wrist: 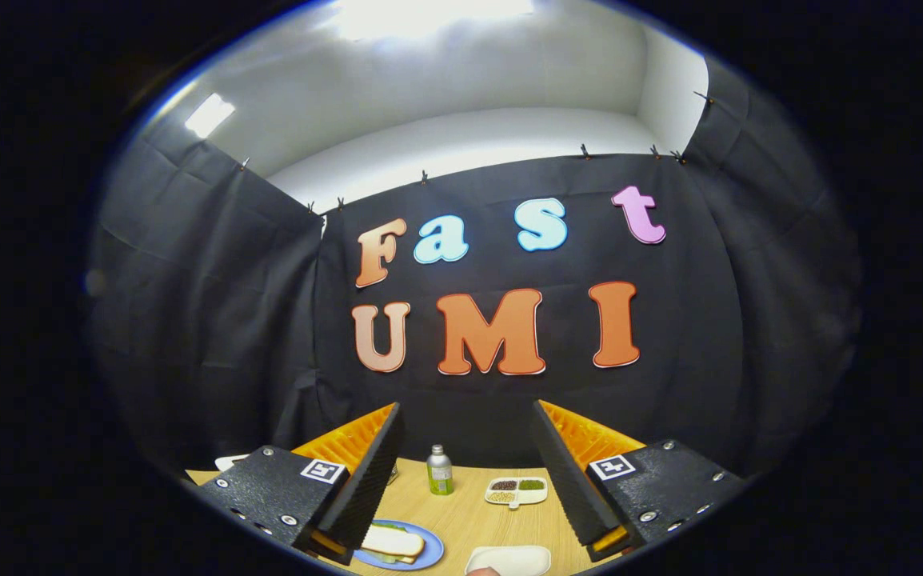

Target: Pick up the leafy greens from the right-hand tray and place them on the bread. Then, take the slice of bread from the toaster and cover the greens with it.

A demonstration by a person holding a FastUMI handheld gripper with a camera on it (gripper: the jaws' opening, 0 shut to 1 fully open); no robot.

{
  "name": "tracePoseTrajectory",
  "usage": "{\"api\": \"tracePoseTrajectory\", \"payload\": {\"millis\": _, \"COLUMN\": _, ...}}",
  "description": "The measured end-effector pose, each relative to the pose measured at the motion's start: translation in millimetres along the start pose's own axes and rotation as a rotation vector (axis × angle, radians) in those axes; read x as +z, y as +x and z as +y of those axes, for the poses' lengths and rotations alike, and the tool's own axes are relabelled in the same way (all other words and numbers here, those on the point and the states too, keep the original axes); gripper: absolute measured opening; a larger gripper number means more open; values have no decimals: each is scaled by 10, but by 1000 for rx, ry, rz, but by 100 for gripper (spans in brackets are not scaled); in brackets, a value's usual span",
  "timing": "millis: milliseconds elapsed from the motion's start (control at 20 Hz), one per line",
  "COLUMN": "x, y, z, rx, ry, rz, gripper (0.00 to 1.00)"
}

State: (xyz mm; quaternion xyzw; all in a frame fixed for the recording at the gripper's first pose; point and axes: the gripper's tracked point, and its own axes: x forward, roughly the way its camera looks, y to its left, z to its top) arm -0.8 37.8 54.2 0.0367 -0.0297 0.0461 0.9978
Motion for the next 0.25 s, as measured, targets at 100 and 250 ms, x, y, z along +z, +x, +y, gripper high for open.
{"api": "tracePoseTrajectory", "payload": {"millis": 100, "x": 36, "y": -47, "z": 10, "rx": -2, "ry": -19, "rz": -6, "gripper": 95}}
{"api": "tracePoseTrajectory", "payload": {"millis": 250, "x": 104, "y": -97, "z": -4, "rx": -10, "ry": -57, "rz": -17, "gripper": 95}}
